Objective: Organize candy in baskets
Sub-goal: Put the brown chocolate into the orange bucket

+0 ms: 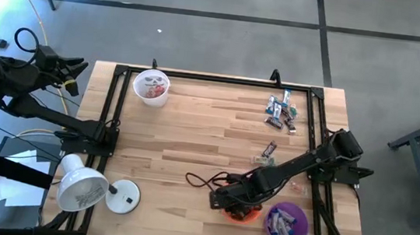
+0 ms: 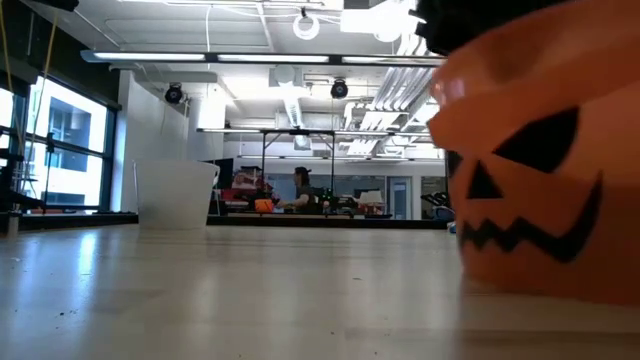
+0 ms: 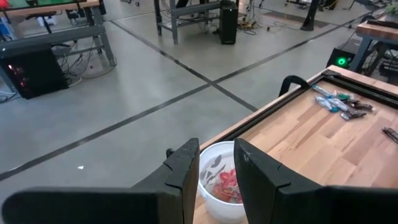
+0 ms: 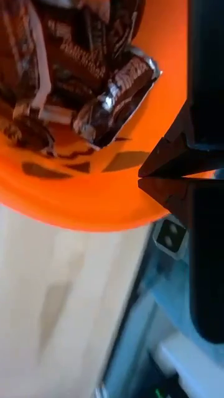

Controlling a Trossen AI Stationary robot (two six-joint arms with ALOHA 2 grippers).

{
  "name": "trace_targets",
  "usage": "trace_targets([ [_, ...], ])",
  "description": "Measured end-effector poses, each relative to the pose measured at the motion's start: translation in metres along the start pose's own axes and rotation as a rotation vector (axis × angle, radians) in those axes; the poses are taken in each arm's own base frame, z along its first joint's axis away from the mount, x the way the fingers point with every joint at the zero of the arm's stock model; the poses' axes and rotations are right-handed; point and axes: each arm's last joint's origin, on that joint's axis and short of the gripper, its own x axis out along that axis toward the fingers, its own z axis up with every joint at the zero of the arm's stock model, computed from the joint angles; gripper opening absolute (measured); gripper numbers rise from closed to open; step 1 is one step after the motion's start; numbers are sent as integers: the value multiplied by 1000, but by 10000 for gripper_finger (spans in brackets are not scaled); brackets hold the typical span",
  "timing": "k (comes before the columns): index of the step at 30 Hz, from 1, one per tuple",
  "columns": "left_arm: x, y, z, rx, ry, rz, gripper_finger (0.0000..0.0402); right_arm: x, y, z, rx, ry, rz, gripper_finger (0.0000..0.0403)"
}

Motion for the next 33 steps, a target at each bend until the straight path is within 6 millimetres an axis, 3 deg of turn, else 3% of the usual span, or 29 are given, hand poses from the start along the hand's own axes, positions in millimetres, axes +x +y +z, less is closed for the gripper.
trace_targets([
  [10, 0, 0, 0, 27, 0, 0, 88, 9, 21, -12, 28, 105, 207, 0],
  [24, 0, 0, 0, 26, 2, -4, 88, 10, 18, -37, 107, 183, 242, 0],
  [33, 0, 0, 0, 26, 2, -5, 88, 46, 48, -38, -6, 215, 221, 0],
])
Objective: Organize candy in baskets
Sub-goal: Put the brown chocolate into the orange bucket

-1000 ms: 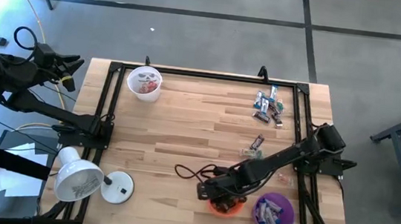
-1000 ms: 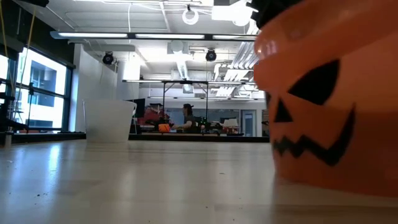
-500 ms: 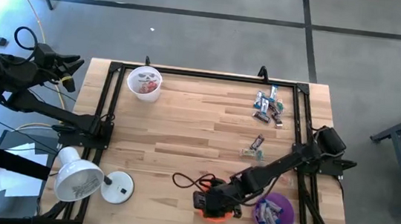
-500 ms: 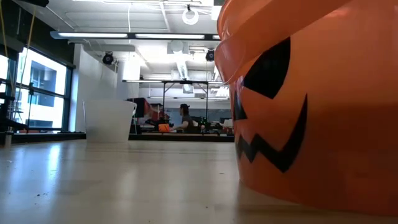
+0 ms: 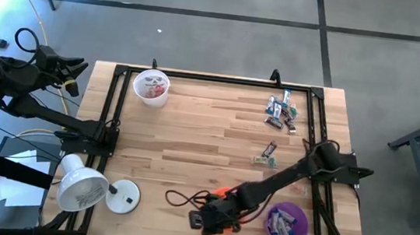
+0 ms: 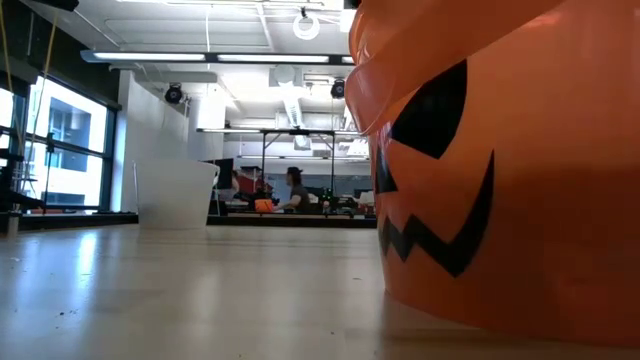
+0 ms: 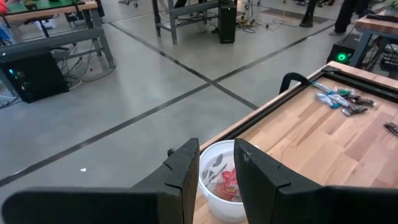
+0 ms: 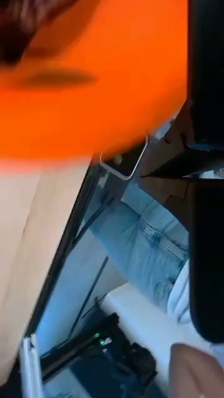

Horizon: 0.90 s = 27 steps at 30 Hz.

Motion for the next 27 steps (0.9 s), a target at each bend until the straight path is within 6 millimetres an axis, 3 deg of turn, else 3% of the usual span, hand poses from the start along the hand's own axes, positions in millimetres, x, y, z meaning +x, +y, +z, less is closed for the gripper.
trace_targets([
  [3, 0, 0, 0, 0, 0, 0, 88, 4, 14, 1, -58, -16, 38, 0],
  [6, 0, 0, 0, 8, 0, 0, 88, -6, 29, 1, -100, -68, 82, 0],
  [11, 0, 0, 0, 18, 0, 0, 88, -30, 37, 2, -118, -154, -59, 0],
  [20, 0, 0, 0, 24, -2, 2, 88, -84, 26, 21, -118, -388, -473, 0],
  [27, 0, 1, 1, 0, -28, 53, 88, -108, 16, 52, -114, -532, -704, 0],
])
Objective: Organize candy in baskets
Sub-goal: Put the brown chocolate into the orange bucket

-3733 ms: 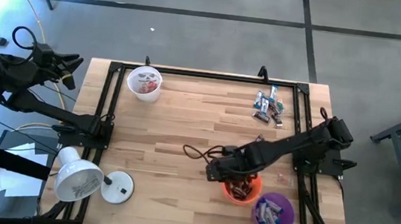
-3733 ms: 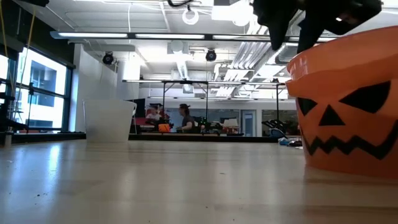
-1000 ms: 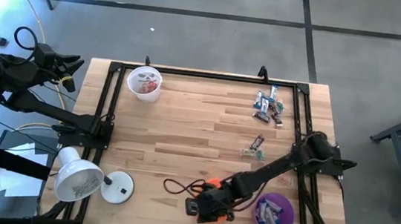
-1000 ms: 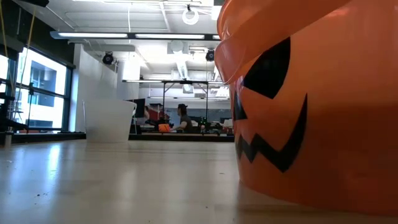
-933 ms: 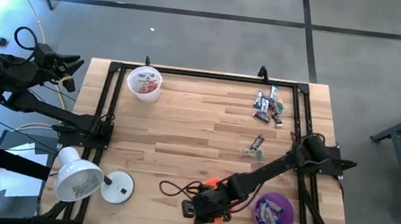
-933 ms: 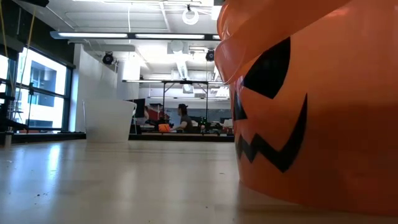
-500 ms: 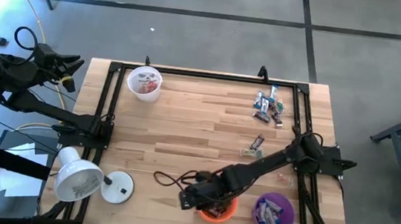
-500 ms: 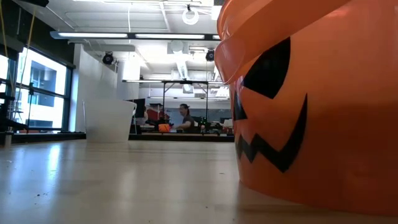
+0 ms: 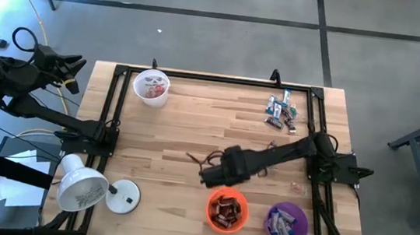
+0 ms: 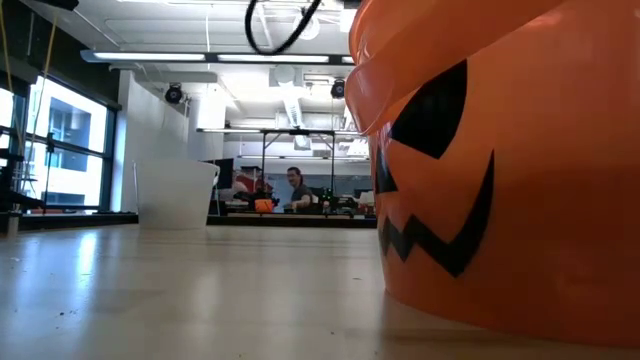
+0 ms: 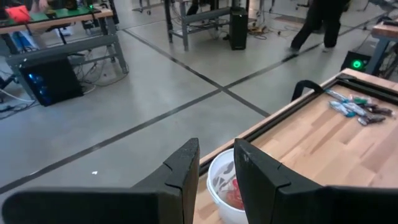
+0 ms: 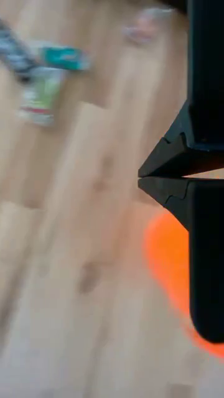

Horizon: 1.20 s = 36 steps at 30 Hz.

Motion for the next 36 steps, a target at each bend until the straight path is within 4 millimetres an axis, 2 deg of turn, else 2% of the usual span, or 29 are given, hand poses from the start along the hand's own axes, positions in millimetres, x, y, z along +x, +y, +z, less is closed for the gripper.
trace_targets([
  [6, 0, 0, 1, -51, -7, 7, 88, 19, -16, 39, 39, -120, -92, 0],
  [11, 0, -1, 5, -103, -50, 26, 88, 46, -46, 60, 67, -103, -221, 0],
  [13, 0, -2, 8, -107, -68, 27, 88, 55, -59, 64, 84, -85, -218, 1],
  [20, -1, -3, 15, -157, -120, 37, 88, 77, -105, 77, 188, -92, 23, 1],
  [26, -1, -3, 19, -195, -157, 84, 88, 98, -141, 83, 266, -83, 148, 5],
  [32, -2, -2, 21, -217, -175, 106, 88, 126, -155, 84, 305, -13, 259, 62],
  [36, -2, -2, 22, -230, -189, 128, 88, 133, -160, 85, 328, 27, 245, 108],
])
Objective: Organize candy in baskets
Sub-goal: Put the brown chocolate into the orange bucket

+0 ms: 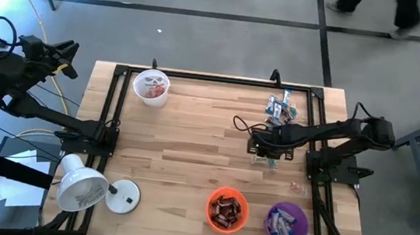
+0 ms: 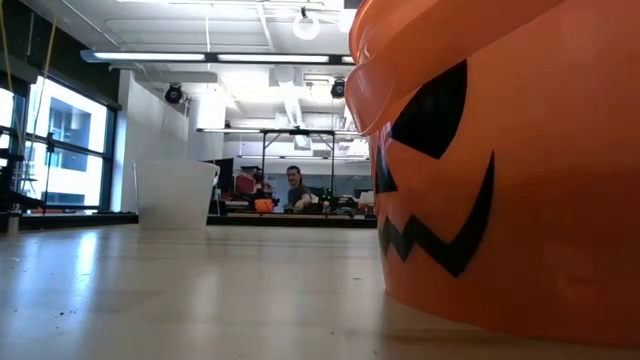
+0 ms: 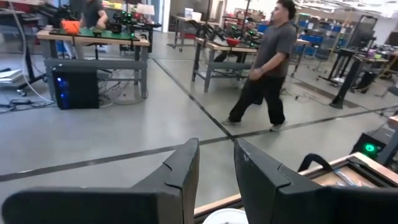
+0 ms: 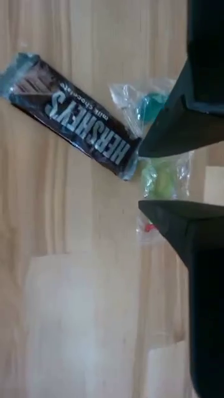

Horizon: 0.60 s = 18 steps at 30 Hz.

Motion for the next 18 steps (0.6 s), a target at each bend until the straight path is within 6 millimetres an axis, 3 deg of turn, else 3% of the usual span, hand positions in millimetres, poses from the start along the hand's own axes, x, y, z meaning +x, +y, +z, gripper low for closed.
trace_targets([
  [4, 0, 0, 0, 0, -6, 13, 88, -2, 1, 3, 41, -40, -10, 134],
  [13, 0, 0, 0, 5, -6, 13, 88, 10, -25, 8, 447, -162, -144, 142],
  [18, 0, 0, 0, 33, -5, 13, 88, 18, -30, 8, 500, -171, -127, 142],
])
